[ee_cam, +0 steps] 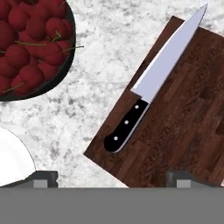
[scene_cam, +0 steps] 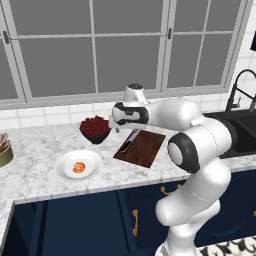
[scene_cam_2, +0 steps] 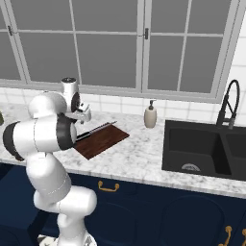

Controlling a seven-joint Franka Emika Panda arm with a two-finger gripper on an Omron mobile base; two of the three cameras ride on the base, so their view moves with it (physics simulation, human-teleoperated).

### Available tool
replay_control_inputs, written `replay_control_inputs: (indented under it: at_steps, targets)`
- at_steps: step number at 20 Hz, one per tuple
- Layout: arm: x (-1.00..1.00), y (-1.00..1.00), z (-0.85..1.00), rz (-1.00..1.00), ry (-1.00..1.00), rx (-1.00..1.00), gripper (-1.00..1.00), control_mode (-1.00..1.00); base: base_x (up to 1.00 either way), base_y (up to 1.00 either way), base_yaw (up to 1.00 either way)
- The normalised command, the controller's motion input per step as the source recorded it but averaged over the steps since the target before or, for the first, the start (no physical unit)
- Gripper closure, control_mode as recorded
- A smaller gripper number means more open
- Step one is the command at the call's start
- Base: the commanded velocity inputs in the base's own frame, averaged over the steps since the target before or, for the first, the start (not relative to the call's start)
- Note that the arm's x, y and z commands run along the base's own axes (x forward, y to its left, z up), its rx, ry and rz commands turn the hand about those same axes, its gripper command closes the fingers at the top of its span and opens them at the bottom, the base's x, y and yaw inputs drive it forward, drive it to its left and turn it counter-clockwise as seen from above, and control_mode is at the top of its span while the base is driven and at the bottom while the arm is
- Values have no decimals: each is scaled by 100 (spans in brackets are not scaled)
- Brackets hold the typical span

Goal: Pick up the knife from the drawer and place it on the cutting board. Then place the meat from the plate to the cutting board.

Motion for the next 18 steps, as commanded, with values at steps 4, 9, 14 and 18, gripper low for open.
replay_control_inputs:
  at_steps: [4, 9, 14, 18]
  targets:
    - [-10, 80, 34, 29, -1, 6, -100, -100, 0, 0, 0]
    - [-33, 100, -16, 43, 2, 0, -100, -100, 0, 0, 0]
    - [-59, 97, -16, 15, 0, -1, -100, -100, 0, 0, 0]
    - [-33, 73, -23, 8, 3, 0, -100, -100, 0, 0, 0]
